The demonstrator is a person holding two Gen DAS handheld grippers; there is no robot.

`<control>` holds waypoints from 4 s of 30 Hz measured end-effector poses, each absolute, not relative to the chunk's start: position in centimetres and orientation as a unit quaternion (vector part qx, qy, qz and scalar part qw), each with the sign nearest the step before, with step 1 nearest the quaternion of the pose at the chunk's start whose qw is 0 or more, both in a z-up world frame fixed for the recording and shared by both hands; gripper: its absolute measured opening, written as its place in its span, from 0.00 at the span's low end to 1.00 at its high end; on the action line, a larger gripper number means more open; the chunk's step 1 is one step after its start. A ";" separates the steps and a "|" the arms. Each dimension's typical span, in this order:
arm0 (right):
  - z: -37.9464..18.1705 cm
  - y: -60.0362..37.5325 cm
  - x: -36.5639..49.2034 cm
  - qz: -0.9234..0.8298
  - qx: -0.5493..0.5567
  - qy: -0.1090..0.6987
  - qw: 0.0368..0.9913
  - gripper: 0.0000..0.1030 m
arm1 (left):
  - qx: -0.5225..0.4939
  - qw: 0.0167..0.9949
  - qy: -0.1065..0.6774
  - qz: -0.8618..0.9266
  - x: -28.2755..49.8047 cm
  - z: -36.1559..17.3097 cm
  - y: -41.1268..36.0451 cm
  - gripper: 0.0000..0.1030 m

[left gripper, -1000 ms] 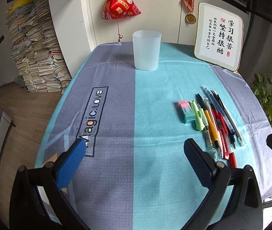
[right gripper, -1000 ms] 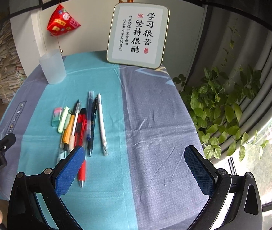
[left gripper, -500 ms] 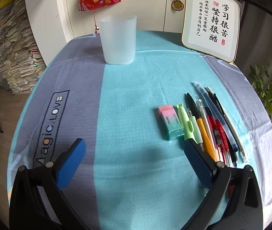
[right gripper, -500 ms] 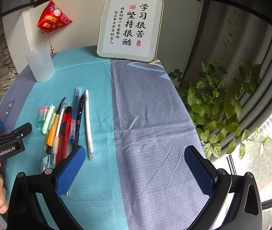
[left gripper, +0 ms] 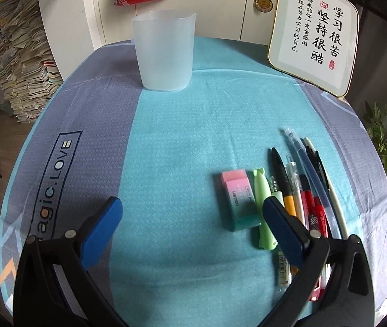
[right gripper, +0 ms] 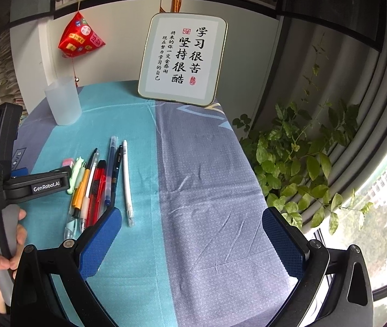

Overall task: Organize stationery
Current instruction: 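Move the left tool to the pink-and-teal eraser and close on it, then drop the eraser into the frosted cup with left tool while right tool grasps white pen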

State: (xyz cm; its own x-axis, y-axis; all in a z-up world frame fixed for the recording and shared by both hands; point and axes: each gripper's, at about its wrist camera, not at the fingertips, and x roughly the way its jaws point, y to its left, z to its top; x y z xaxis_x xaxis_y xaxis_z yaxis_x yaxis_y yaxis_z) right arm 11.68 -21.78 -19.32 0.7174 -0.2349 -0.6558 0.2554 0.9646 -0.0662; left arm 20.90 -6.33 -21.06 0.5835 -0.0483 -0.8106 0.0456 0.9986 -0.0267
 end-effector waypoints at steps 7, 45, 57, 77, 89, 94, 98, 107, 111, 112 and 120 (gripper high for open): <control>-20.2 -21.6 11.6 -0.138 0.008 0.363 0.922 1.00 | -0.040 0.883 0.467 -0.024 21.4 -21.5 -4.8 1.00; -21.3 -22.3 12.2 -0.126 0.033 0.367 0.921 1.00 | 0.036 0.880 0.470 -0.064 22.2 -22.3 -5.1 0.99; -21.4 -23.7 12.1 -0.113 0.073 0.362 0.923 1.00 | 0.016 0.877 0.478 -0.044 22.4 -20.9 -4.5 0.17; -22.9 -22.1 17.8 -0.046 0.047 0.416 0.907 0.69 | 0.010 0.897 0.439 -0.055 18.0 -17.9 -1.8 0.17; -24.9 -21.1 22.8 -0.032 0.035 0.452 0.891 0.42 | 0.015 0.893 0.444 -0.070 17.2 -18.8 -0.8 0.17; -24.9 -20.0 23.1 -0.026 0.013 0.441 0.897 0.29 | 0.004 0.889 0.451 -0.076 17.3 -19.1 -0.4 0.17; -25.0 -19.1 23.2 -0.017 0.012 0.435 0.900 0.08 | 0.004 0.889 0.452 -0.075 17.2 -19.2 -0.3 0.17; -24.3 -18.4 22.0 -0.036 -0.002 0.412 0.911 0.08 | 0.007 0.894 0.440 -0.080 16.8 -18.3 -0.1 0.17; -23.1 -17.9 21.0 -0.042 -0.016 0.396 0.917 0.08 | 0.012 0.897 0.435 -0.078 16.7 -17.8 0.0 0.17; -22.7 -17.6 20.7 -0.043 -0.020 0.390 0.920 0.08 | 0.013 0.898 0.433 -0.080 16.7 -17.6 0.0 0.17; -19.5 -16.3 18.0 -0.048 -0.039 0.350 0.935 0.08 | 0.005 0.908 0.408 -0.093 17.7 -14.7 0.7 0.17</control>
State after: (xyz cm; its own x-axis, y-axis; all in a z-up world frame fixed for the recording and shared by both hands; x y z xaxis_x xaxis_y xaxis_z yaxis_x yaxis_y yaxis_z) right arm 17.98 -16.26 -19.45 0.7506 -0.1171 -0.6503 0.0629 0.9924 -0.1060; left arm 17.72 0.74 -14.74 0.6507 -0.1639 -0.7414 0.1723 0.9828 -0.0660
